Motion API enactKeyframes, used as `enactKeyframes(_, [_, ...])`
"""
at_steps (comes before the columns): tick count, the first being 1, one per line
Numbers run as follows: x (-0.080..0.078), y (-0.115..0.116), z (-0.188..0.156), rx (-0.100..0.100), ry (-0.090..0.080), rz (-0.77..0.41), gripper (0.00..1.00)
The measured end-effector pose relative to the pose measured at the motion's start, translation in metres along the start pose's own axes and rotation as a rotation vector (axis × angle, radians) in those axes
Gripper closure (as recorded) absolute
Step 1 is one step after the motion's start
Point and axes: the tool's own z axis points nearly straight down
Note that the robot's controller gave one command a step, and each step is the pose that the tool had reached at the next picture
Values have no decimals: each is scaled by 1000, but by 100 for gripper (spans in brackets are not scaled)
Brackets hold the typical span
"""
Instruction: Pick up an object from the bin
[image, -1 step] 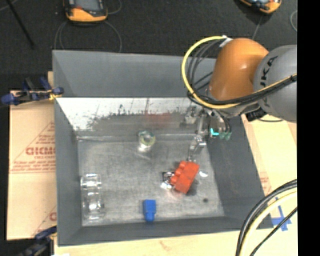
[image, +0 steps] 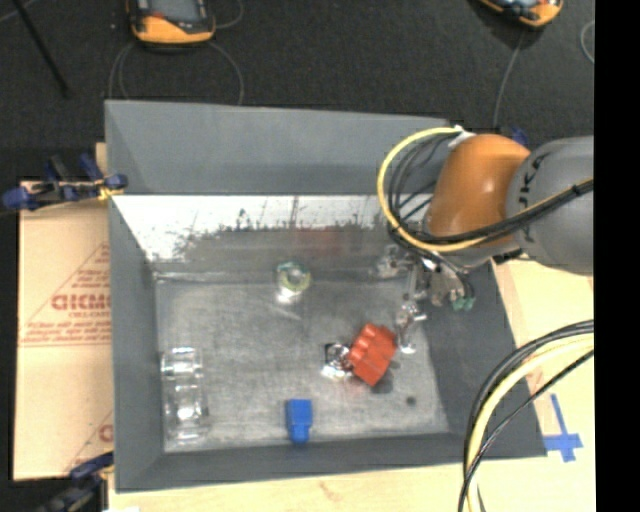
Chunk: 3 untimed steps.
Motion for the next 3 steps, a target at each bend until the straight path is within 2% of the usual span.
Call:
enactKeyframes(1, [66,6,19,-7,11,-192,0])
enactKeyframes(2, [70,39,20,-6,7,-214,0])
enactKeyframes(3, [68,38,19,-5,4,-215,100])
